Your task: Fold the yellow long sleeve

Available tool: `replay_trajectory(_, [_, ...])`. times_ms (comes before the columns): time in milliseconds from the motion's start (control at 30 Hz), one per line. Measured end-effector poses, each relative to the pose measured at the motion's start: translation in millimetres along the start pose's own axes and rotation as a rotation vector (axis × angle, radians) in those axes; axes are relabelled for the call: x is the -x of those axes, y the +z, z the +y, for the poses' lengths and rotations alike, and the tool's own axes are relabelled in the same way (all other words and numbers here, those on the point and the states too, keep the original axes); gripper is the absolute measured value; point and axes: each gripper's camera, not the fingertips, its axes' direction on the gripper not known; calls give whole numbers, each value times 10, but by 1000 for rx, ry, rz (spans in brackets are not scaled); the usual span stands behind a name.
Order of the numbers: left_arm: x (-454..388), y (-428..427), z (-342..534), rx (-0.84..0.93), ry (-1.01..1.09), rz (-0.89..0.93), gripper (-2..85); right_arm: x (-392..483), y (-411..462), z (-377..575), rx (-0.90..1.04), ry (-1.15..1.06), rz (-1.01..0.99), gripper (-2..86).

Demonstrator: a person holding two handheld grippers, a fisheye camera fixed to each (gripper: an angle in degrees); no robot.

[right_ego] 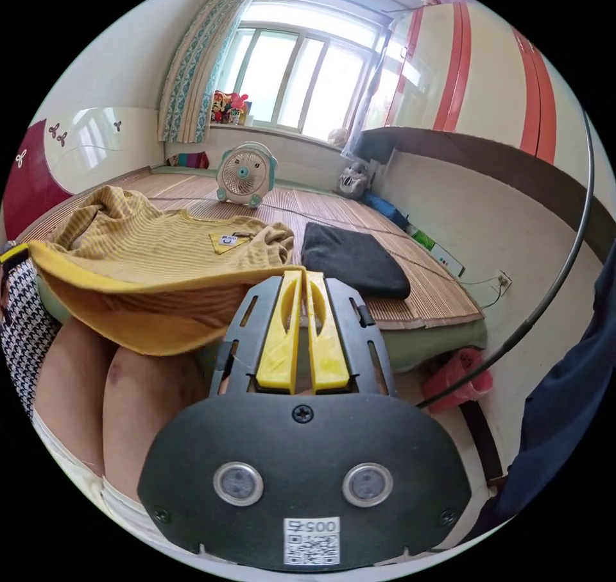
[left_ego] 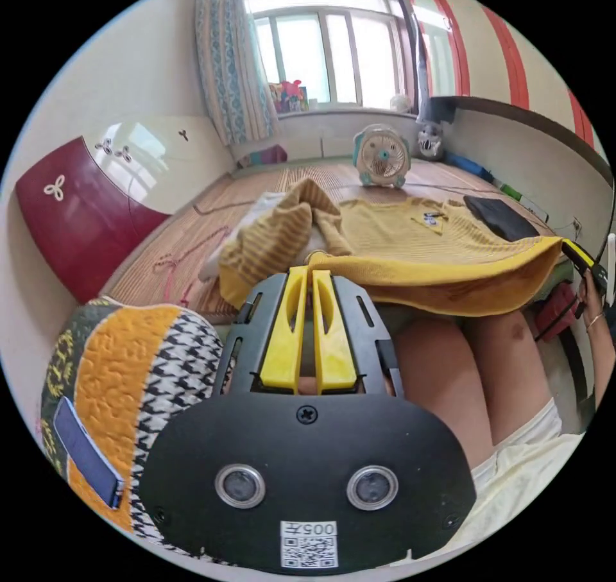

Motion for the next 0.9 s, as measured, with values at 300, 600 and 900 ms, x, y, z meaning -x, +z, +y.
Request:
replay_trajectory(300, [-361,161,865,227,128,-59,8,35,36,774,187,-49,-79,-16])
replay_trajectory(600, [-483,531,1132,335,109,-78,21,18,309,891,268,-102,-81,-16])
replay_trajectory(900, [-369,332,1474,335,22,-98,76,-135,525,931,325,-55,-131,-16])
